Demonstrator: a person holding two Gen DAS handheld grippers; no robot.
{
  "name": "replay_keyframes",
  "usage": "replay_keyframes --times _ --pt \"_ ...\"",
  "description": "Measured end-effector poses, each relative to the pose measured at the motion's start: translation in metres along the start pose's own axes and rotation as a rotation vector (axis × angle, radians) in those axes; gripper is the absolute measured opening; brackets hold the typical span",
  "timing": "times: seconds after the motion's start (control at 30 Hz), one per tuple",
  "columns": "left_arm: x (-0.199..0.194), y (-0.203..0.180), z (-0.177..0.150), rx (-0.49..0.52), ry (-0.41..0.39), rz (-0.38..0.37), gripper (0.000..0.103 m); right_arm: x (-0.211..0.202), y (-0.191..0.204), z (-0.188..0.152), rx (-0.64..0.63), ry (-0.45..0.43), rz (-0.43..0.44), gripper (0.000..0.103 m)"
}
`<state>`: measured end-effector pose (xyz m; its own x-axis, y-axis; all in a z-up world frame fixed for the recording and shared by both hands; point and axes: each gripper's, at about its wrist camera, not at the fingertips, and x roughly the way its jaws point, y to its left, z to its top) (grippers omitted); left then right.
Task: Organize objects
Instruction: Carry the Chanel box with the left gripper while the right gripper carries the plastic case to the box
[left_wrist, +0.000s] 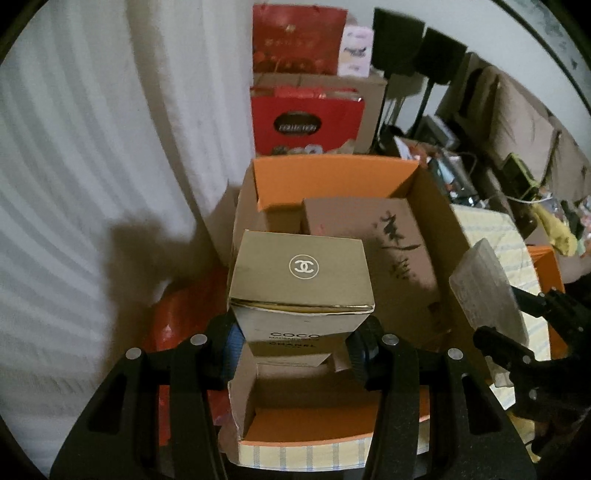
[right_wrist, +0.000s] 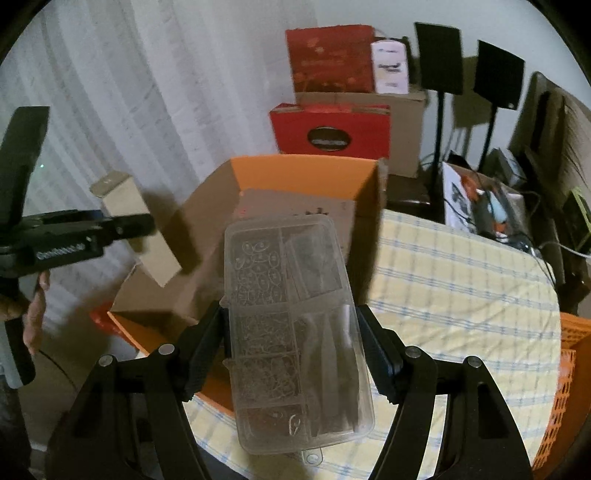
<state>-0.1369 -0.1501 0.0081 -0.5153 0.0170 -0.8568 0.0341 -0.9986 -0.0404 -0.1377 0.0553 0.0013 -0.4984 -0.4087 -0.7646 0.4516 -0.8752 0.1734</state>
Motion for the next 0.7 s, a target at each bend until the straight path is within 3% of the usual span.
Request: replay_keyframes --times 0.4,0.7 --pt "0.048 0.004 -0.015 0.018 0.116 0.019 0.046 0.053 0.025 -0.005 -0.044 0.051 -0.002 0.072" --pt "0.070 0.008 -0.016 0.001 0.152 0.009 0.045 0.069 0.034 -0.018 -0.131 0.063 -0.019 0.073"
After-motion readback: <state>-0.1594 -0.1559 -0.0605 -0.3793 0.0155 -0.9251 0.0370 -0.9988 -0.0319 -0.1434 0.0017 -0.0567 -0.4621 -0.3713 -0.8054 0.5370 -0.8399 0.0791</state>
